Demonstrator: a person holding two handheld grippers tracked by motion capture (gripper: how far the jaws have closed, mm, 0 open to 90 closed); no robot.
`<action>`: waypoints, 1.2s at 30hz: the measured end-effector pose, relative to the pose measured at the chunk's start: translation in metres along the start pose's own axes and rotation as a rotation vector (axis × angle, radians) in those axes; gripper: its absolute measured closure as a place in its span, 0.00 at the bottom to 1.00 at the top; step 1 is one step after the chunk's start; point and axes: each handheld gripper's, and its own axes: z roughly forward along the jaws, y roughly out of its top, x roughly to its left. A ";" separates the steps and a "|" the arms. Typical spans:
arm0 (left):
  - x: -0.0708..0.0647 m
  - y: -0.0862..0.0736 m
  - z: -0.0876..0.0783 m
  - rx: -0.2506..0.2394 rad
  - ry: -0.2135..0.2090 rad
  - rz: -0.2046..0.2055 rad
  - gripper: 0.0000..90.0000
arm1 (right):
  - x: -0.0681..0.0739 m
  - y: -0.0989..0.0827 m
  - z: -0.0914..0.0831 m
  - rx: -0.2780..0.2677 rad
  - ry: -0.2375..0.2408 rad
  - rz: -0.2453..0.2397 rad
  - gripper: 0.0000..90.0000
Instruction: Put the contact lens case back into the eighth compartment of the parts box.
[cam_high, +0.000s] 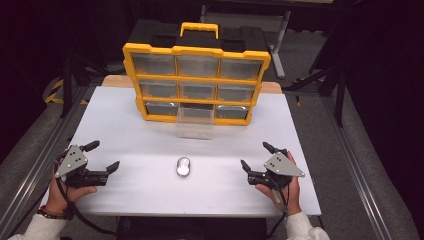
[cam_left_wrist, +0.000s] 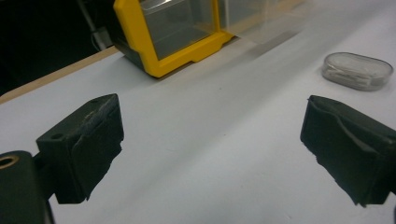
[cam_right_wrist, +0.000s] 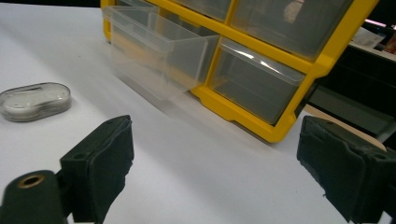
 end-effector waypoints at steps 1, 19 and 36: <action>-0.002 -0.001 0.000 -0.014 -0.006 0.011 0.10 | 0.001 0.000 0.000 0.000 0.004 -0.005 0.14; -0.018 -0.011 0.001 -0.053 -0.148 0.035 0.09 | 0.015 0.009 0.033 0.105 0.209 -0.035 0.08; -0.018 -0.013 0.004 -0.040 -0.177 0.043 0.09 | 0.038 0.030 0.083 0.190 0.374 -0.070 0.08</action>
